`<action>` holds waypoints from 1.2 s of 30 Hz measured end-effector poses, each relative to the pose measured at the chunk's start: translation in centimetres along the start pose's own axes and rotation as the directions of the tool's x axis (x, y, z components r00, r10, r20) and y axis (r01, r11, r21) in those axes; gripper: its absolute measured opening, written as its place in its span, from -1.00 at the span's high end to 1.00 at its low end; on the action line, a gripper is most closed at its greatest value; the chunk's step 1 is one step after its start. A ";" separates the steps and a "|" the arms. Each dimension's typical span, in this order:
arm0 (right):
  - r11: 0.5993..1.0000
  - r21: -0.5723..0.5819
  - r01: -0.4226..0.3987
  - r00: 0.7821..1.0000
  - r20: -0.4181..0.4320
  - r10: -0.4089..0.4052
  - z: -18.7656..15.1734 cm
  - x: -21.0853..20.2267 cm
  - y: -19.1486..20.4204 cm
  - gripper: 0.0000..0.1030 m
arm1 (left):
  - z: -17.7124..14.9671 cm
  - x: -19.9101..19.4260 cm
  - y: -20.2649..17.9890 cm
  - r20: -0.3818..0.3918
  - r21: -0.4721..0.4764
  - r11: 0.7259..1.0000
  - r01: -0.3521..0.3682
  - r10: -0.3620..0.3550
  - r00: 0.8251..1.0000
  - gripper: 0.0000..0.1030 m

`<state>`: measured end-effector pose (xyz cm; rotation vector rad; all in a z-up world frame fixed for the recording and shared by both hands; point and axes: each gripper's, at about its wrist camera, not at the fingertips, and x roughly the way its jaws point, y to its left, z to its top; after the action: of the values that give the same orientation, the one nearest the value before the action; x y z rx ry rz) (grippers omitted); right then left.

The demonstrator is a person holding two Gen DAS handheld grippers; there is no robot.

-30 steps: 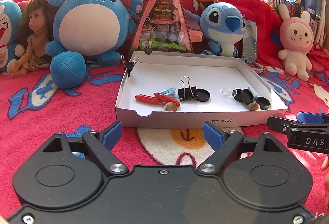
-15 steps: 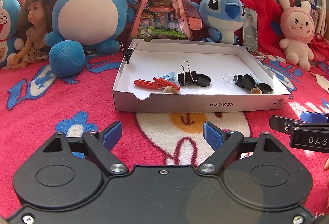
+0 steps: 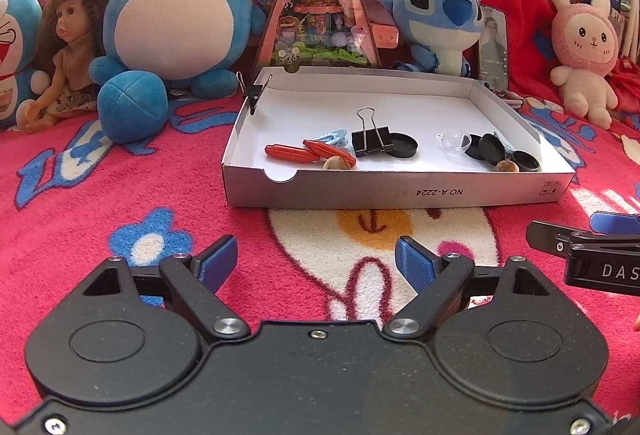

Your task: Organize rigid objects

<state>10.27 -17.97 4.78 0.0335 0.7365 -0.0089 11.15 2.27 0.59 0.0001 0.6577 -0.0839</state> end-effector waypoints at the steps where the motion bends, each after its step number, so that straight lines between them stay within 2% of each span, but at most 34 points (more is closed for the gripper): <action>1: 1.000 -0.001 0.002 1.000 -0.001 -0.002 0.0 0.0 0.0 -0.87 | 0.0 0.1 0.0 -0.001 0.000 1.000 -0.003 0.003 1.000 -0.66; 15: 1.000 0.012 0.027 1.000 -0.017 -0.027 -0.3 1.0 0.4 -0.99 | -0.2 1.1 0.1 -0.009 -0.012 0.999 -0.039 0.039 0.999 -0.71; 23: 0.999 -0.015 0.050 0.998 -0.028 -0.050 -0.8 1.7 0.9 -1.00 | -0.7 1.6 0.1 0.008 -0.012 0.998 -0.055 0.055 0.998 -0.81; 36: 0.997 -0.036 0.067 0.997 -0.040 -0.069 -0.8 2.0 1.2 -1.00 | -0.7 2.3 0.2 -0.014 -0.018 0.998 -0.062 0.062 0.998 -0.99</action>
<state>11.23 -16.70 2.89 -0.0243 0.7786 -0.0606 12.53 2.27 -1.35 0.0036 0.6711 -0.0184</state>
